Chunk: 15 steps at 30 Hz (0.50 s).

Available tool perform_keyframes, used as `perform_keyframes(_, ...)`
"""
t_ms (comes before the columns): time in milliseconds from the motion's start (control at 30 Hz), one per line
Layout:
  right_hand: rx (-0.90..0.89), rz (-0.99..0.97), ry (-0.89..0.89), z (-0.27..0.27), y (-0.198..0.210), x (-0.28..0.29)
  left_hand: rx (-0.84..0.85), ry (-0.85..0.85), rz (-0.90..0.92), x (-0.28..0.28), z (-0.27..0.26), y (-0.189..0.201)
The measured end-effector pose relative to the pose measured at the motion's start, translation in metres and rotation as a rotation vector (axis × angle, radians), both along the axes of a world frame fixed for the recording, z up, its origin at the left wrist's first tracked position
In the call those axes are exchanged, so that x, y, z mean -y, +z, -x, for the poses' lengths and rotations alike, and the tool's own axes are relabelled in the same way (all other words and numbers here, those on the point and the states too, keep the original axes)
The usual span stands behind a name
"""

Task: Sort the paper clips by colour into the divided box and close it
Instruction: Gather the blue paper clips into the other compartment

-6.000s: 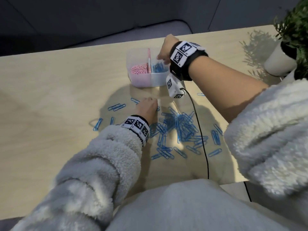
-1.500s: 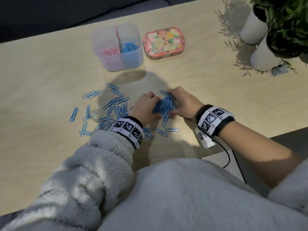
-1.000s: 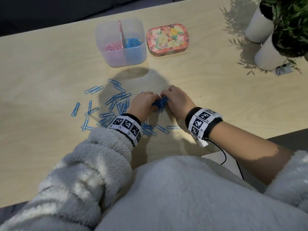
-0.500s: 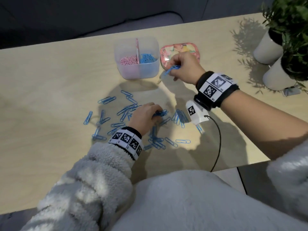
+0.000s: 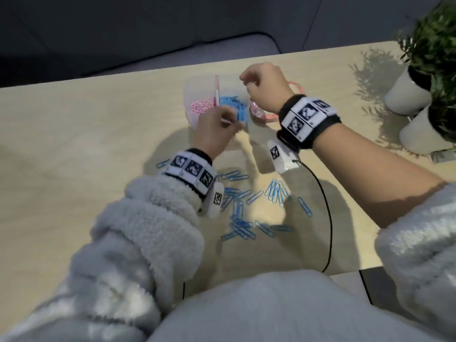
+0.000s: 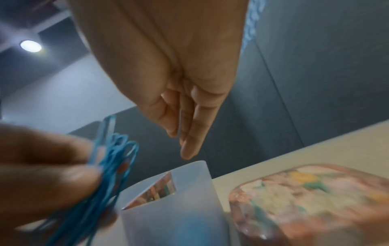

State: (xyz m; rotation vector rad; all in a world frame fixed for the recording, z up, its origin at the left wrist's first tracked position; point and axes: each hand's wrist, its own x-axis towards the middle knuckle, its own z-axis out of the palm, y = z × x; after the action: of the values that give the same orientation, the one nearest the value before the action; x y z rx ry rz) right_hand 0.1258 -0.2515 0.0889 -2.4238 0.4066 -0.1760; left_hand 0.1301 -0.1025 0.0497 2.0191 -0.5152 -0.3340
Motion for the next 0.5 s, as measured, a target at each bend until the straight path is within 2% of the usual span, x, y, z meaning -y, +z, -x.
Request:
perform_keyframes(67,0.08,-0.15,-0.094,0.03,-0.004,0.007,0.05,0.06,0.024,0.014,-0.022,0.011)
perform_keyframes(133,0.065,-0.231,-0.154,0.064,-0.017,0.016,0.008,0.094,0.087,0.028,-0.041,0.019)
perform_keyframes(233,-0.031,-0.236,-0.16,0.116,-0.04,0.027,-0.045,0.107,0.11,0.044,-0.062,0.018)
perform_keyframes(367,-0.183,-0.241,-0.169,0.172,-0.061,0.034,-0.068,0.117,-0.034,0.055,-0.077,-0.004)
perform_keyframes(500,-0.304,-0.137,-0.201,0.198,-0.068,0.038,-0.087,0.091,-0.137,0.05,-0.071,-0.016)
